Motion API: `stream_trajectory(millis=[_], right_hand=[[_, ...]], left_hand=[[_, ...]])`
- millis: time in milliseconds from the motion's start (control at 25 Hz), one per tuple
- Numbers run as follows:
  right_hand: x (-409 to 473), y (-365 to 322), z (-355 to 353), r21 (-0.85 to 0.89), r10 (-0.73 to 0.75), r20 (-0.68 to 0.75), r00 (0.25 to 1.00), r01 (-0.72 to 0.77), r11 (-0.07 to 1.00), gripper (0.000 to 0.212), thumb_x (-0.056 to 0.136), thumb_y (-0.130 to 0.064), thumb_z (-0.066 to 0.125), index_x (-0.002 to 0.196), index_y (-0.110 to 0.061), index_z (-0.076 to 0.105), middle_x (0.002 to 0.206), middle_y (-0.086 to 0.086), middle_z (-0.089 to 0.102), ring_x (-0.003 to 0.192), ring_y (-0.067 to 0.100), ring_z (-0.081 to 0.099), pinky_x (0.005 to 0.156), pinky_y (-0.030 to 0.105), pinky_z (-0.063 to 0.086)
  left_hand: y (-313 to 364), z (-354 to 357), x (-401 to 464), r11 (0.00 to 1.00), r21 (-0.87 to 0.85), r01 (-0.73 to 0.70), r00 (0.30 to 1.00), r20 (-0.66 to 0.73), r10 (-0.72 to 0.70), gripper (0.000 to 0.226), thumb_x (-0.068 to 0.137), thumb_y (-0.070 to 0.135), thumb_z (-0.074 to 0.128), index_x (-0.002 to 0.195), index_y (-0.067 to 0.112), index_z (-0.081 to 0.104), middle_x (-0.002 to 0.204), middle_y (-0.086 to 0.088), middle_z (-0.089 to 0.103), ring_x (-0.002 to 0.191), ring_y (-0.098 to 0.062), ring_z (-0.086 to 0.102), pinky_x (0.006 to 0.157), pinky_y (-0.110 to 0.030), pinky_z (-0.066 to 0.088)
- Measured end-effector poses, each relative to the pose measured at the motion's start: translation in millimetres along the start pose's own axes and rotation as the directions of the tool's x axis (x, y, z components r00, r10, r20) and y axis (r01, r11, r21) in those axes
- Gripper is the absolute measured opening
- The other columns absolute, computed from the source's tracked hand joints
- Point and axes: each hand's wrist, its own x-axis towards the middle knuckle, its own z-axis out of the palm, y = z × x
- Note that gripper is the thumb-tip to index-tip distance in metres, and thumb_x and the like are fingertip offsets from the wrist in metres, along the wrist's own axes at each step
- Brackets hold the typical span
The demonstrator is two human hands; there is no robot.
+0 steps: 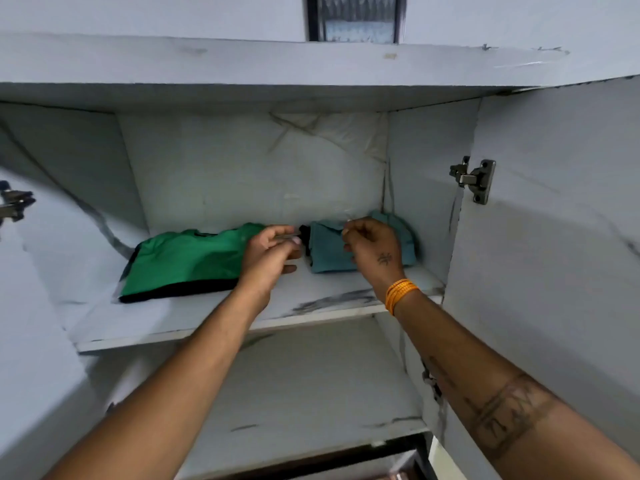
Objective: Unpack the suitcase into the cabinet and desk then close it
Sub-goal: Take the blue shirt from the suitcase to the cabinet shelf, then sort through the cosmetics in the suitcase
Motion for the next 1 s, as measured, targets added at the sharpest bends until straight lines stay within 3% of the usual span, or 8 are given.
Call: stream_trajectory(millis=[80,280,520,680,800,880,1000], right_hand=[[-50,-16,14,0.099,0.111,0.098,0.989,-0.120,0.988,0.012,0.094,-0.014,0.065,0.088,-0.018,0.076,0.091,0.008,0.078,0.087,0.023,0.073,0.076,0.038,0.059],[-170,-41,55,0.253,0.178,0.309,0.934,-0.261,0.932,0.017,0.099,-0.019,0.064,0.105,-0.008,0.074,0.094,0.009,0.077,0.083,0.020,0.072,0.072,0.036,0.058],[-285,-30,102,0.262,0.166,0.555,0.815,-0.361,0.895,0.022,0.101,-0.021,0.064,0.106,-0.001,0.073,0.099,0.018,0.076,0.084,0.024,0.071,0.076,0.041,0.060],[-362,-28,123,0.224,0.137,0.731,0.669,-0.424,0.878,0.021,0.101,-0.020,0.063,0.104,-0.003,0.075,0.097,0.016,0.077,0.091,0.032,0.075,0.079,0.043,0.061],[-413,-32,126,0.208,0.087,0.835,0.543,-0.459,0.864,0.022,0.102,-0.018,0.061,0.101,0.000,0.073,0.096,0.017,0.077,0.085,0.034,0.074,0.071,0.038,0.061],[-453,-37,122,0.179,0.063,0.901,0.430,-0.500,0.847,0.022,0.102,-0.016,0.061,0.100,0.004,0.071,0.092,0.016,0.075,0.077,0.030,0.070,0.065,0.039,0.058],[-519,-47,107,0.119,0.017,0.969,0.247,-0.525,0.843,0.022,0.102,-0.017,0.061,0.100,0.002,0.071,0.090,0.012,0.076,0.080,0.024,0.070,0.070,0.039,0.056]], left_hand=[[8,-27,-45,0.999,-0.031,-0.030,0.999,0.028,0.031,0.019,0.100,0.011,0.064,0.116,0.018,0.071,0.105,-0.007,0.079,0.089,-0.019,0.076,0.072,-0.034,0.061],[-3,-106,-157,0.984,-0.173,0.048,0.996,-0.064,-0.060,0.021,0.101,0.019,0.061,0.116,0.010,0.073,0.101,-0.012,0.078,0.087,-0.026,0.075,0.069,-0.034,0.059],[-25,-192,-288,0.976,-0.215,0.021,0.933,-0.346,-0.096,0.023,0.095,0.024,0.063,0.108,0.009,0.074,0.097,-0.017,0.077,0.082,-0.028,0.072,0.066,-0.033,0.058],[-22,-226,-374,0.981,-0.194,0.001,0.814,-0.570,-0.114,0.018,0.102,0.012,0.057,0.108,0.006,0.072,0.095,-0.016,0.076,0.078,-0.026,0.071,0.065,-0.033,0.057],[-13,-240,-445,0.994,-0.112,0.011,0.714,-0.695,-0.086,0.019,0.102,0.011,0.056,0.111,0.004,0.071,0.091,-0.014,0.076,0.074,-0.023,0.072,0.063,-0.031,0.057],[-6,-242,-503,0.997,-0.063,0.033,0.618,-0.783,-0.070,0.018,0.102,0.014,0.057,0.109,0.006,0.072,0.091,-0.012,0.076,0.075,-0.022,0.072,0.063,-0.029,0.057],[6,-232,-595,0.998,-0.020,0.057,0.465,-0.884,-0.045,0.018,0.100,0.020,0.060,0.108,0.011,0.074,0.094,-0.012,0.077,0.080,-0.025,0.071,0.067,-0.032,0.057]])
